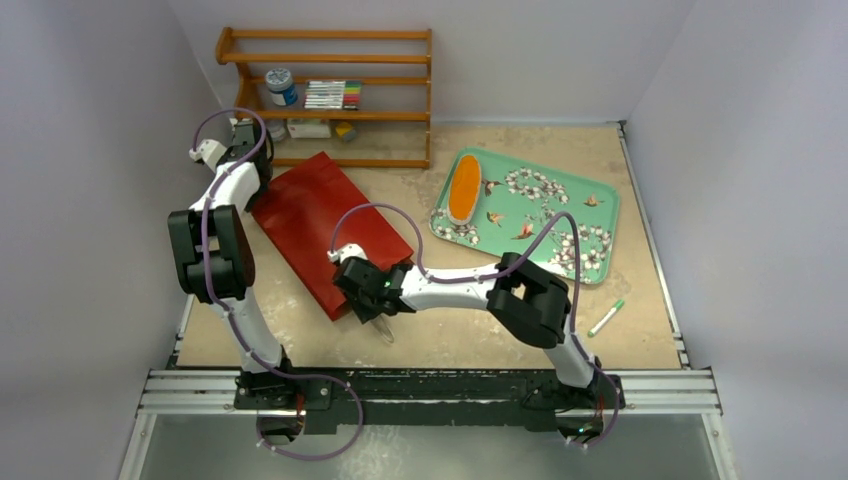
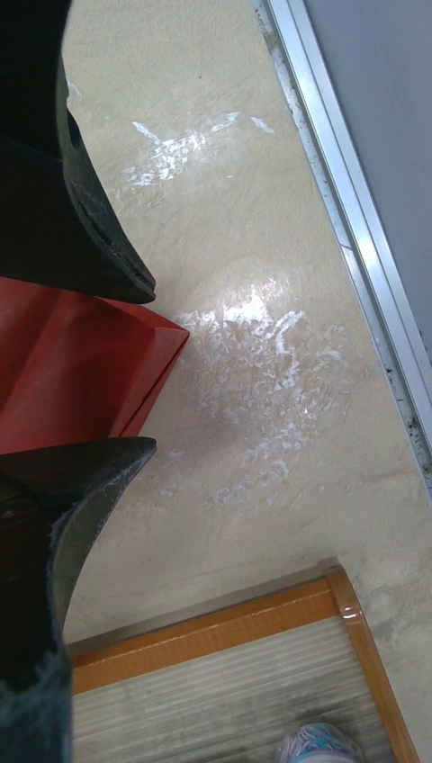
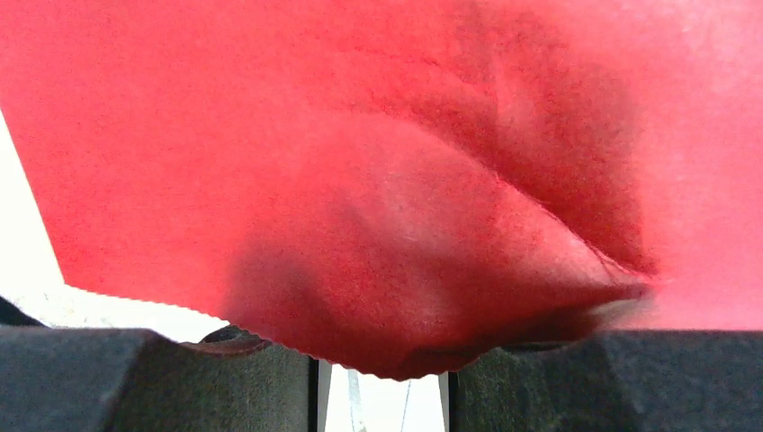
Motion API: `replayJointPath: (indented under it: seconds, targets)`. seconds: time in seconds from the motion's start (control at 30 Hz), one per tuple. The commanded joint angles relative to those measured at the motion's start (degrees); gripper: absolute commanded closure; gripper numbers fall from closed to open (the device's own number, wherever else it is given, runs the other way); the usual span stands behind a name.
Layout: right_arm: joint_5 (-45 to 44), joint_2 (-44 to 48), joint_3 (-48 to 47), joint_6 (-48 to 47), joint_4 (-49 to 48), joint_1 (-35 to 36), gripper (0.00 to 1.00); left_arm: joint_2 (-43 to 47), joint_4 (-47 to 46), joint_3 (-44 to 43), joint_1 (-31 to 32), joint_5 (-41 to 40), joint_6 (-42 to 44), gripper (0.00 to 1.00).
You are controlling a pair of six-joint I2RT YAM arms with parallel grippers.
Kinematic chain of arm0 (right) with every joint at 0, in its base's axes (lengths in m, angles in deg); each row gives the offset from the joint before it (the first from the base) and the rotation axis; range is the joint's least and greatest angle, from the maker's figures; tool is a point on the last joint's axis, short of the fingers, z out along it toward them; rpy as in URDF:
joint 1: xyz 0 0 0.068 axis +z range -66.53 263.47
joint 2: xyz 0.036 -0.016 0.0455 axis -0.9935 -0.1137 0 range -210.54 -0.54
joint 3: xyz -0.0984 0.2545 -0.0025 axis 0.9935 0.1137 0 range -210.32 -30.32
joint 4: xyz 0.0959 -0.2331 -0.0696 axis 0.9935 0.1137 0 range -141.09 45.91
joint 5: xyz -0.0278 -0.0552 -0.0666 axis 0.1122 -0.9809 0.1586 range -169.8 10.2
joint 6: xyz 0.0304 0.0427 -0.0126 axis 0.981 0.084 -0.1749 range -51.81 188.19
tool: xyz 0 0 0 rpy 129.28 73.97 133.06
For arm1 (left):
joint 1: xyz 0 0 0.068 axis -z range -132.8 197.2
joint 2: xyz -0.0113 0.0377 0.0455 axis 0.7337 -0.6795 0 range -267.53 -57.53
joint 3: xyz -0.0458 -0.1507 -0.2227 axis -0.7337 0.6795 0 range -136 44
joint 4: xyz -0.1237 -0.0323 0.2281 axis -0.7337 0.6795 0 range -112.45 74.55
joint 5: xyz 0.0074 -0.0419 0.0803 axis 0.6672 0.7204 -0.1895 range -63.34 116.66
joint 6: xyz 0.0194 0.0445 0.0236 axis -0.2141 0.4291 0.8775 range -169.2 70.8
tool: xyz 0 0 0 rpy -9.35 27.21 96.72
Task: Take the fake bread out of the paper bag
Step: Take out the fake bread from the paper bag.
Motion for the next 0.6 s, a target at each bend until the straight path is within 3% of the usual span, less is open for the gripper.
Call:
replayJointPath:
  seconds: [0.0, 0.13, 0.57]
  targets:
    - [-2.5, -1.2, -3.6, -0.3, 3.0, -1.2, 0.57, 0.3, -1.9, 0.4, -0.2, 0.1, 0.9, 0.44]
    - [-2.8, -2.0, -4.1, 0.6, 3.9, -1.3, 0.50, 0.3, -2.1, 0.5, -0.2, 0.3, 1.0, 0.44]
    - [-2.7, -5.0, -7.5, -1.3, 2.6, -3.6, 0.49, -0.2, -3.1, 2.0, 0.5, 0.9, 0.6, 0.44]
